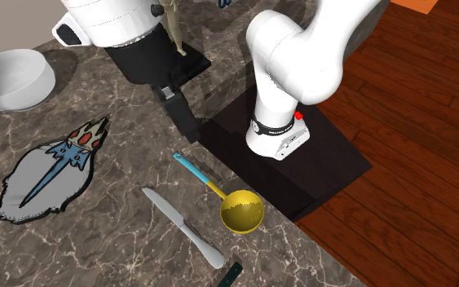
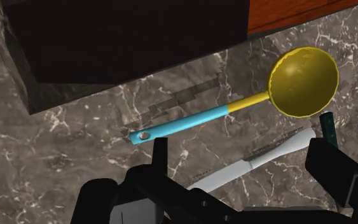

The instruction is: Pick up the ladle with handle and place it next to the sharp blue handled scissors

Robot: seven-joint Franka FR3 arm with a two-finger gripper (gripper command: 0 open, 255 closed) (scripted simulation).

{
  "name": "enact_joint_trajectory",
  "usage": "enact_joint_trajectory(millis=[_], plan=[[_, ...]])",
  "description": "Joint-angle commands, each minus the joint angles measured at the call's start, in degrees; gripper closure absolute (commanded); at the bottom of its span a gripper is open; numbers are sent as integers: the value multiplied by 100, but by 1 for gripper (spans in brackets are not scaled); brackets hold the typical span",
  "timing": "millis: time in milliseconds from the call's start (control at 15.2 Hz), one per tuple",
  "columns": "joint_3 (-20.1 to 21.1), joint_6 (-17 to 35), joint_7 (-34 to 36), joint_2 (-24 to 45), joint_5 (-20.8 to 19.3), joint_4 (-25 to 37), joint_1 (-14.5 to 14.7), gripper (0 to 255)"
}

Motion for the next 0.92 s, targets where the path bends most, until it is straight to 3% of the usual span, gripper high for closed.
enact_joint_trajectory(millis=[0,594,858], plan=[[-17,243,61,-102,312,-403,52,0],[174,1607,210,32,2076,-1757,680,0],[323,1977,156,172,2330,-1956,842,0]])
